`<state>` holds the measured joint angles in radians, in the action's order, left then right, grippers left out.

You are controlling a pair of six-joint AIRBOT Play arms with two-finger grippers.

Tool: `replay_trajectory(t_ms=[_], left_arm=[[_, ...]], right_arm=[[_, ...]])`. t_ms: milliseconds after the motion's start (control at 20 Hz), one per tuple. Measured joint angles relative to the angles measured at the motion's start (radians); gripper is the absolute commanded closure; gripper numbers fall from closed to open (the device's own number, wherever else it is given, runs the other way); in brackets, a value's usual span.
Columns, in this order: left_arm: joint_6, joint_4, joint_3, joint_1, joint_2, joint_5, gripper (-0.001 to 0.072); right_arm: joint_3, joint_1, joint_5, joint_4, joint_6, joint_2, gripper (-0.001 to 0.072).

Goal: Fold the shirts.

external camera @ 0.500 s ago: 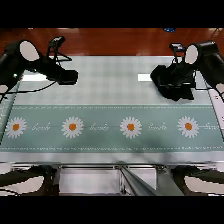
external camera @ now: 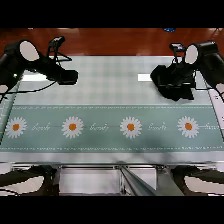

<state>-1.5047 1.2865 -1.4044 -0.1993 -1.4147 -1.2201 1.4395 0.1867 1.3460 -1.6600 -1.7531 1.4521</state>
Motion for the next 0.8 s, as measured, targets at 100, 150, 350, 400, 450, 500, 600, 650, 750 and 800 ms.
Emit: replay_trajectory(t_ms=[100,150,350,400,450,500,600,650,750,800], left_arm=[[0.0,0.0,0.0,0.0,0.0,0.0,0.0681],[0.0,0.0,0.0,0.0,0.0,0.0,0.0682],[0.0,0.0,0.0,0.0,0.0,0.0,0.0681],[0.0,0.0,0.0,0.0,0.0,0.0,0.0682],[0.0,0.0,0.0,0.0,0.0,0.003,0.0681],[0.0,0.0,0.0,0.0,-0.001,0.017,0.068],[0.0,0.0,0.0,0.0,-0.006,0.058,0.0565],[0.0,0.001,0.0,0.0,-0.011,0.082,0.0357],[0.0,0.016,0.0,0.0,-0.028,0.143,0.0199],[0.0,0.032,0.0,0.0,-0.035,0.162,0.0199]], right_arm=[[0.0,0.0,0.0,0.0,0.0,0.0,0.0684],[0.0,0.0,0.0,0.0,0.0,0.0,0.0684],[0.0,0.0,-0.001,0.0,0.0,0.0,0.0684],[0.0,0.0,-0.003,0.0,0.0,0.0,0.0684],[0.0,0.0,-0.006,0.0,0.0,0.0,0.0684],[0.0,0.0,-0.016,0.0,0.0,0.0,0.0684],[0.0,0.0,-0.066,0.0,0.001,0.0,0.0635],[0.0,0.0,-0.1,-0.001,0.001,0.0,0.0454],[0.0,0.0,-0.187,-0.016,0.002,0.0,0.0299],[0.001,0.0,-0.231,-0.031,0.003,0.0,0.0299]])
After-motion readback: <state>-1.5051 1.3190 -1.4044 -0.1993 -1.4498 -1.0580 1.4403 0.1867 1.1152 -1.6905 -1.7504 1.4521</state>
